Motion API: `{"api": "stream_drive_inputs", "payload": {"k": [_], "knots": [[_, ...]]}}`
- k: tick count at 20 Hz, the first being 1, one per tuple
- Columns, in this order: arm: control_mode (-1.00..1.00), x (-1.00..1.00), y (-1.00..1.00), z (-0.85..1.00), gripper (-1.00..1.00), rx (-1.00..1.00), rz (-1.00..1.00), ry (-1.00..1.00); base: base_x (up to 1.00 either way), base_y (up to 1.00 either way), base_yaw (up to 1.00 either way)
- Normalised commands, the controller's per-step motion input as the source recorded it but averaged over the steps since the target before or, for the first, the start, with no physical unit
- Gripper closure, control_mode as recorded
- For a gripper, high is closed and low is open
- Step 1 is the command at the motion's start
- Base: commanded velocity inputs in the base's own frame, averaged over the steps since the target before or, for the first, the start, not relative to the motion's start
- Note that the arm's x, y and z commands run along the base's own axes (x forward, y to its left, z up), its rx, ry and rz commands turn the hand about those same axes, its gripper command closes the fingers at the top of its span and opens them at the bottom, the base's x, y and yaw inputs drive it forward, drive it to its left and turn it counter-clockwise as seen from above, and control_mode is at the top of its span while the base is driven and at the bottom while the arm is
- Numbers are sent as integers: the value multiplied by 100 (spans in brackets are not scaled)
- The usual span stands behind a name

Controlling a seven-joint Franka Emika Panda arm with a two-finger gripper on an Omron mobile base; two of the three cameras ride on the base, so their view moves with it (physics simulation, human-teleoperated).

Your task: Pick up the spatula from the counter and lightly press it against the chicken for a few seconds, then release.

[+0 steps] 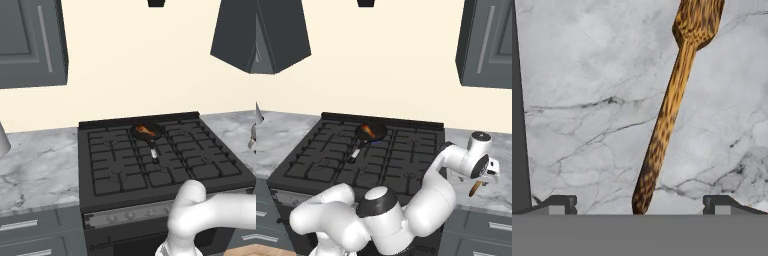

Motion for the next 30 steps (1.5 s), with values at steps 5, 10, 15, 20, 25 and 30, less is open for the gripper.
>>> {"api": "stream_drive_inputs", "payload": {"k": [5, 10, 15, 20, 25, 30], "knots": [[-100, 20, -16, -16, -100, 1, 0, 0, 0, 0, 0], [-100, 19, -8, -23, -100, 1, 0, 0, 0, 0, 0], [-100, 16, -12, -20, -100, 1, 0, 0, 0, 0, 0], [-100, 18, -13, -18, -100, 1, 0, 0, 0, 0, 0], [-100, 20, -8, -22, -100, 0, 0, 0, 0, 0, 0], [-100, 18, -12, -21, -100, 1, 0, 0, 0, 0, 0]]}}
